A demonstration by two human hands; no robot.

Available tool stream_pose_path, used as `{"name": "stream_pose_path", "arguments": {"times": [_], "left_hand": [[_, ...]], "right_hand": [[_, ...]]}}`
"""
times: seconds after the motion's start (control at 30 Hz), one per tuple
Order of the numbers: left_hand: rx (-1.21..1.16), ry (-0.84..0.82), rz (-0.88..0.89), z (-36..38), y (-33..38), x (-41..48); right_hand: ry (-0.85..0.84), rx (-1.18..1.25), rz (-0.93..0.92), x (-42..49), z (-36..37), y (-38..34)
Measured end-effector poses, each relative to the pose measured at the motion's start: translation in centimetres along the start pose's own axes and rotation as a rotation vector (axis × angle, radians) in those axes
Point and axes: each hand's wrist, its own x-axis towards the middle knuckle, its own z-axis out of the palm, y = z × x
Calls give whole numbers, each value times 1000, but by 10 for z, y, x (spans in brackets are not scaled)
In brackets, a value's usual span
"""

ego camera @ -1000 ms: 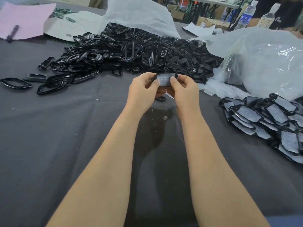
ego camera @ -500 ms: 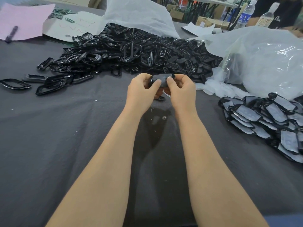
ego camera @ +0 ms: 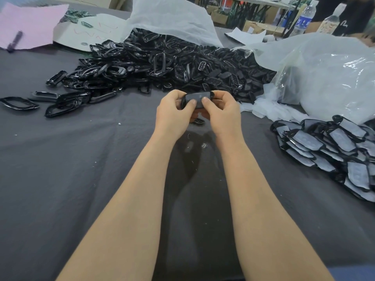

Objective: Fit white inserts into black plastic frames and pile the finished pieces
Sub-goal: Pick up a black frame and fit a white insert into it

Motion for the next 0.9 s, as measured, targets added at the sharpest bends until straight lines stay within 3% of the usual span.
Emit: {"name": "stream_pose_path", "arguments": {"times": [0.37,0.7,0.9], "left_hand": [[32,-10,-20,2,1,0],[148,-24,21,-3,2,-1],[177,-12,17,-4,0,0]], "right_hand": [[60,-130,-22,2,4,2],[-32,-146,-16,2,1,1],[-85,-311,-74,0,1,4]]}}
